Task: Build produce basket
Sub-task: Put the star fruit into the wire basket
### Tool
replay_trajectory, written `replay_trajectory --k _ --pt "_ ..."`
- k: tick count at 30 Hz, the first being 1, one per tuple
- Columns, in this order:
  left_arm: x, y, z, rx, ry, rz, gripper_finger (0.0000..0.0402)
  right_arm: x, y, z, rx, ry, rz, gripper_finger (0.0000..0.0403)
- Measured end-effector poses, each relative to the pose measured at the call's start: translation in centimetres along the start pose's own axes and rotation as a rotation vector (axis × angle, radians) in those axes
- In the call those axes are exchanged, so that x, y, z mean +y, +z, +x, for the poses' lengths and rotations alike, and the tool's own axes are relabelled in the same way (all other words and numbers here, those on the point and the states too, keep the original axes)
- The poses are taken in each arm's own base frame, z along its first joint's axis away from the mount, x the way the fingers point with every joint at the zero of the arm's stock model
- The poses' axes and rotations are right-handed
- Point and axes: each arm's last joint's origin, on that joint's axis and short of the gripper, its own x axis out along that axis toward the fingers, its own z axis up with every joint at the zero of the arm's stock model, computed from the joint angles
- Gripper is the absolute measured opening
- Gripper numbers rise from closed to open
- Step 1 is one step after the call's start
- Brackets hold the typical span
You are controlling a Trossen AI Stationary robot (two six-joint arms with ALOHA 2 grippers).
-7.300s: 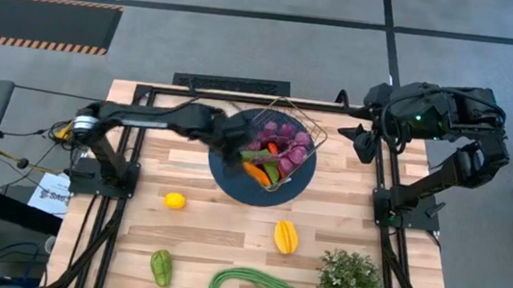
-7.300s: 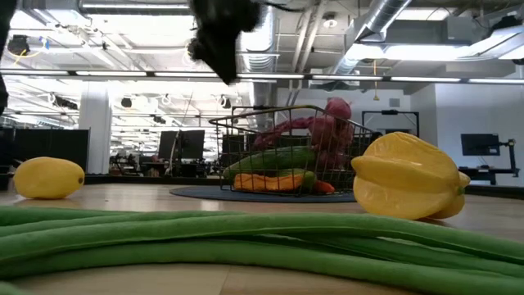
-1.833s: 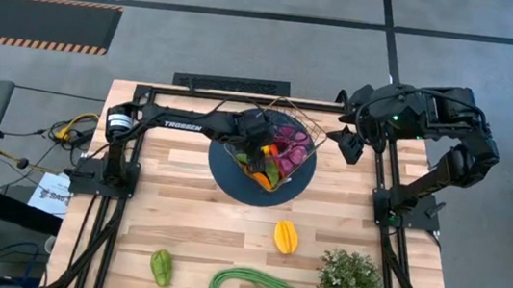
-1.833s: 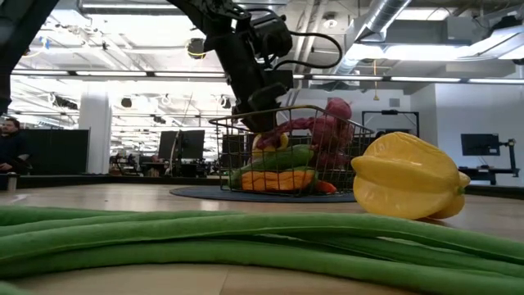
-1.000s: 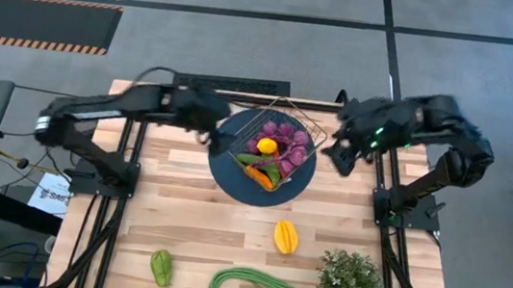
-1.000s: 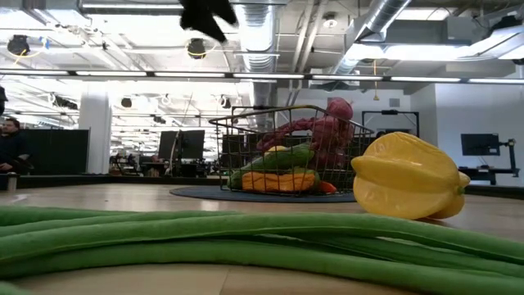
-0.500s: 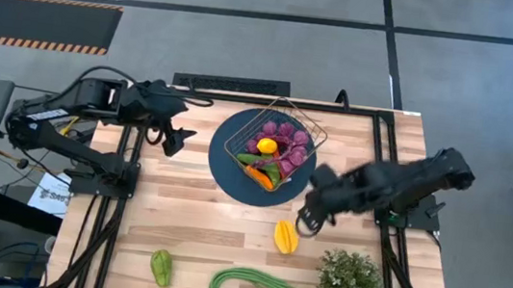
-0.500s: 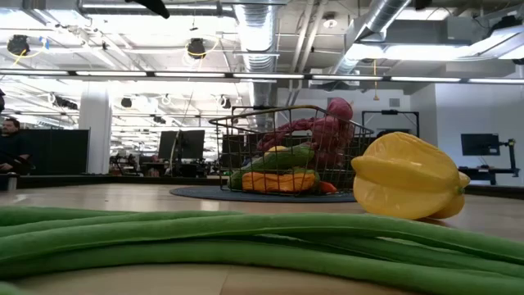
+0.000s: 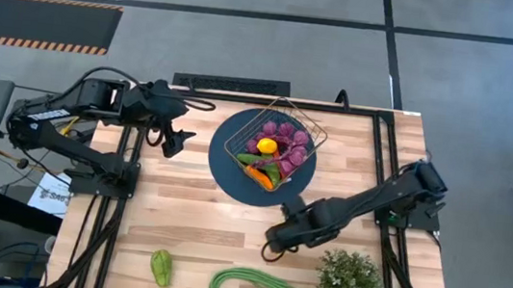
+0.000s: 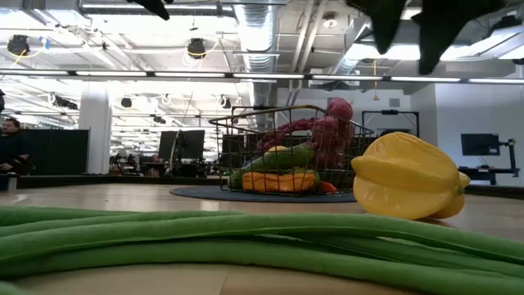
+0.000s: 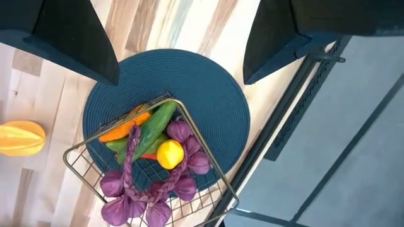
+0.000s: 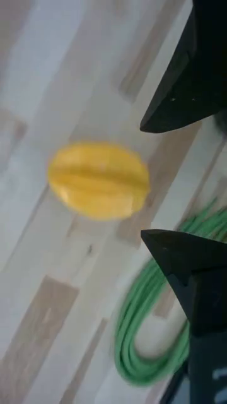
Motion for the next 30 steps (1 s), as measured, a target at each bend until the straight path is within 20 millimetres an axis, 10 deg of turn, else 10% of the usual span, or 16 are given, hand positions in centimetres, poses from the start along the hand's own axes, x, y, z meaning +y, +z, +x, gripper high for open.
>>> replay_trajectory --k 10,30 --pt "0.0 -0.2 0.0 0.014 0.002 0.024 0.0323 2.0 -0.5 4.9 0.046 -0.037 -0.045 0.0280" --pt "0.0 -0.2 0.0 0.021 0.002 0.026 0.0323 1.3 1.1 5.0 -0.006 -0.111 -0.066 0.0251"
